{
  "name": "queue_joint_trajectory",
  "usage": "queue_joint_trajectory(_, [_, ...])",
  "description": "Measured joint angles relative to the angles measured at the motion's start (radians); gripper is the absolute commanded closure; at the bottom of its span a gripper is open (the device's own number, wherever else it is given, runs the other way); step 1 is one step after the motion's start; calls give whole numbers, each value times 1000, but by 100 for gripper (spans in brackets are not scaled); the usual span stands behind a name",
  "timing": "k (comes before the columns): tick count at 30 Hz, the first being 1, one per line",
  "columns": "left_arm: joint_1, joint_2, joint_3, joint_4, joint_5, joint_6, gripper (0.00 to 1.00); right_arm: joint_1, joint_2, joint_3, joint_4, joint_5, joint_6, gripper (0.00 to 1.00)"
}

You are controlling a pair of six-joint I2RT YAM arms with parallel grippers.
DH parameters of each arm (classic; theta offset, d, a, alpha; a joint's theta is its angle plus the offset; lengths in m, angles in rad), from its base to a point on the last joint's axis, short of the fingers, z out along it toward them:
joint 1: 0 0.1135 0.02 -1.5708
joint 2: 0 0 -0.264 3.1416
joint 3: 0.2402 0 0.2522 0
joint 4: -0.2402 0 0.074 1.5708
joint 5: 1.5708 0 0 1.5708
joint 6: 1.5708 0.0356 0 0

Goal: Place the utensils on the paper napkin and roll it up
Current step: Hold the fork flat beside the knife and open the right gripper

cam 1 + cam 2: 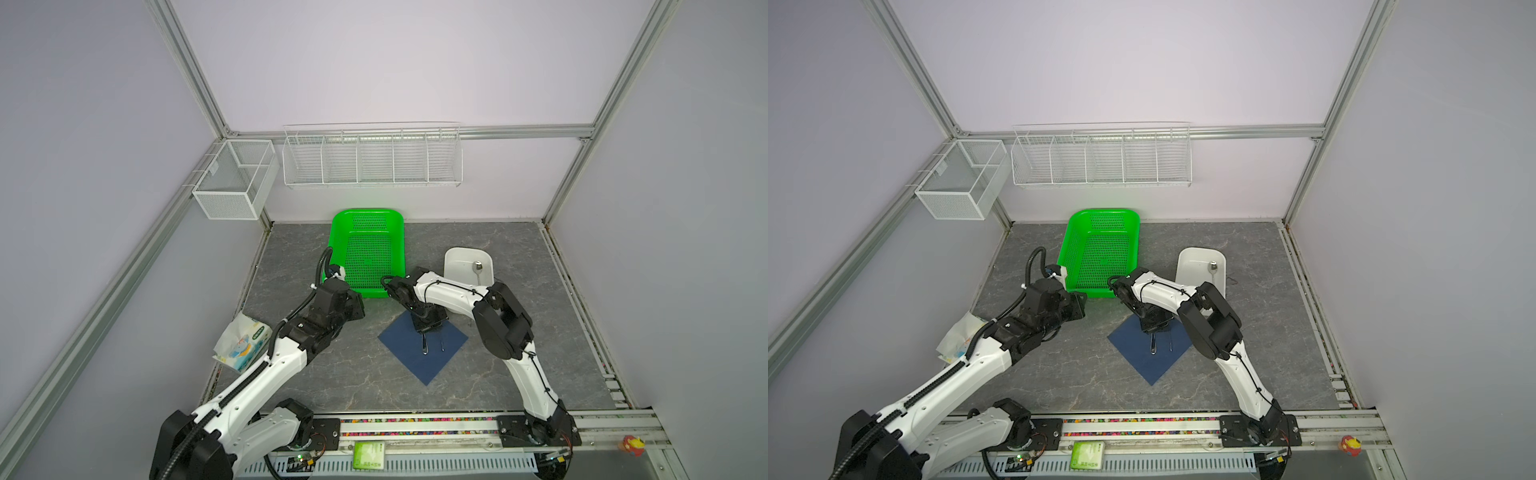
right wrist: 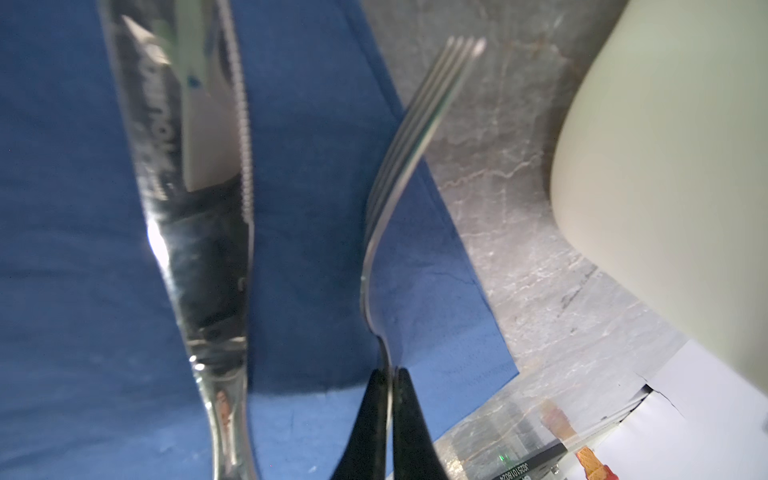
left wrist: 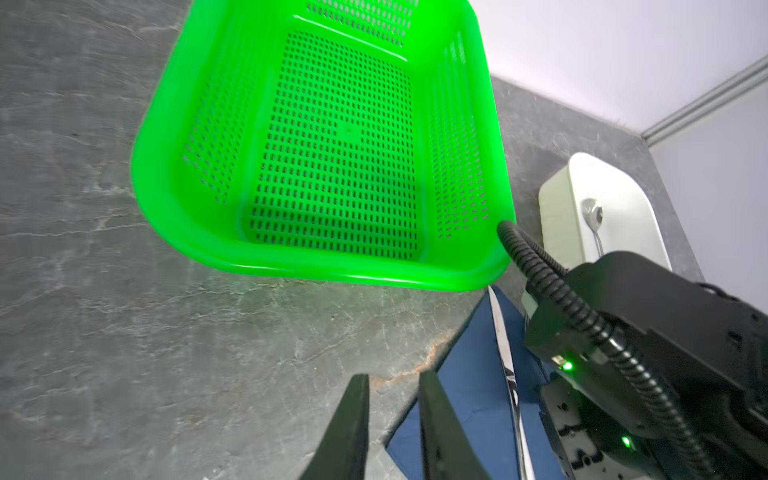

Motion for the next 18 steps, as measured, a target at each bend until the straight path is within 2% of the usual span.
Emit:
queue_joint_trajectory(6, [7, -79, -29, -11, -44, -2, 73, 15, 5, 33, -13, 0, 8, 83])
queue_joint_trajectory(15, [11, -69, -29, -11, -45, -2, 73, 29, 5, 43, -13, -40, 8, 82])
queue_joint_trajectory(18, [11, -68, -29, -11, -42, -2, 73, 27, -4, 34, 11, -56, 8, 79])
